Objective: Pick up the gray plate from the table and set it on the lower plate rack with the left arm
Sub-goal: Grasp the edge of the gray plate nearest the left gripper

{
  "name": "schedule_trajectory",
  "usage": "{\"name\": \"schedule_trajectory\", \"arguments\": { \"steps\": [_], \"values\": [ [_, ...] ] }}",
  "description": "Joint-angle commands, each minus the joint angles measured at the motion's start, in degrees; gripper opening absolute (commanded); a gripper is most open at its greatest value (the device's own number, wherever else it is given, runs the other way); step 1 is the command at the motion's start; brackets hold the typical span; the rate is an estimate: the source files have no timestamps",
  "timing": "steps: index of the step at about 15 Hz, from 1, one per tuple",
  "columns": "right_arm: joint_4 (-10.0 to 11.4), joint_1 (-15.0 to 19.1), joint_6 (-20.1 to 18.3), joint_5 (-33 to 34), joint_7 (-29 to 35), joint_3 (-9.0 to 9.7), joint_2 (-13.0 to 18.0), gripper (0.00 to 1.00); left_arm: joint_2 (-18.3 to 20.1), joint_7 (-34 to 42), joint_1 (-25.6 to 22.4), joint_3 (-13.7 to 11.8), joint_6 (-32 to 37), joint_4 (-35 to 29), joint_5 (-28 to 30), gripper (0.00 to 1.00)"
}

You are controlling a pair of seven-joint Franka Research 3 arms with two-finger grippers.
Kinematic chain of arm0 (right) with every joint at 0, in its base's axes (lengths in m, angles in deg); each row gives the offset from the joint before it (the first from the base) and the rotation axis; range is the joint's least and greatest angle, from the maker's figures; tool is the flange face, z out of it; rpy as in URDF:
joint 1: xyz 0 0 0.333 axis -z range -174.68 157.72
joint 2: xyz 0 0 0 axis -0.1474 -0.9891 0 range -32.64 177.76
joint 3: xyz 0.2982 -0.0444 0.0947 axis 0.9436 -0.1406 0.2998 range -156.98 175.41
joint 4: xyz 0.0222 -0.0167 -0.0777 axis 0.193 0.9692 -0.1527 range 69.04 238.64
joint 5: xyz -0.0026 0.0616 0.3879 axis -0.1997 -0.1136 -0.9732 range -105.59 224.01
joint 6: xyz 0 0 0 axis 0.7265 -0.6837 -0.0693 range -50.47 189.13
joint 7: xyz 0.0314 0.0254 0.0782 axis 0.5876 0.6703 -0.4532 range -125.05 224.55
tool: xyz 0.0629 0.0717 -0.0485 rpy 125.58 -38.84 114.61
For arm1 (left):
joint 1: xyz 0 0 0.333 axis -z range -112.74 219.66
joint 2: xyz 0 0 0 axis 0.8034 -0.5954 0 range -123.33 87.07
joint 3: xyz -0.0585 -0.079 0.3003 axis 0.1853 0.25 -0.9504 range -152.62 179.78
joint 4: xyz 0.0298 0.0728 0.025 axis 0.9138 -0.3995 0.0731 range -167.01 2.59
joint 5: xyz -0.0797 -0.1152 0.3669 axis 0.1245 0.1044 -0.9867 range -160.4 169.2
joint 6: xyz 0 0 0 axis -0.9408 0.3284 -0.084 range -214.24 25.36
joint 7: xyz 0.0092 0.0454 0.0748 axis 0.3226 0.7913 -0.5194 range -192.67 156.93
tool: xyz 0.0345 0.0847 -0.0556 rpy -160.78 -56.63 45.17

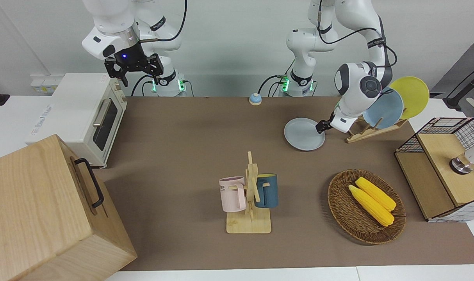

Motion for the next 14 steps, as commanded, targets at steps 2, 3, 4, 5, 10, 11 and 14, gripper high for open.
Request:
{"name": "schedule_trajectory", "arguments": {
  "steps": [2, 3, 4, 5, 10, 11, 14],
  "values": [
    [-0.35, 0.85, -0.87, -0.21, -0.19, 0.38, 0.27, 0.987, -2.17, -1.13, 0.66, -0.11, -1.45, -1.19, -0.61, 0.99],
    [-0.35, 0.85, -0.87, -0.21, -0.19, 0.38, 0.27, 0.987, -2.61, -1.40, 0.66, -0.11, -1.54, -1.19, -0.61, 0.93],
    [-0.35, 0.85, -0.87, -0.21, -0.19, 0.38, 0.27, 0.987, -3.22, -1.40, 0.74, -0.11, -1.54, -1.19, -0.61, 0.90],
    [-0.35, 0.85, -0.87, -0.21, -0.19, 0.38, 0.27, 0.987, -3.40, -1.49, 0.75, -0.11, -1.80, -1.19, -0.61, 0.78],
    [-0.35, 0.84, -0.87, -0.21, -0.19, 0.38, 0.27, 0.990, -3.49, -1.75, 0.48, -0.11, -1.98, -1.10, -0.09, 0.00],
    [-0.35, 0.85, -0.87, -0.21, -0.19, 0.38, 0.27, 0.990, -3.40, -1.66, 0.40, -0.11, -1.89, -1.01, -0.08, 0.00],
    [-0.35, 0.85, -0.87, -0.21, -0.19, 0.38, 0.27, 0.990, -2.88, -1.57, 0.22, -0.37, -0.58, 1.35, 0.00, 0.00]
  ]
}}
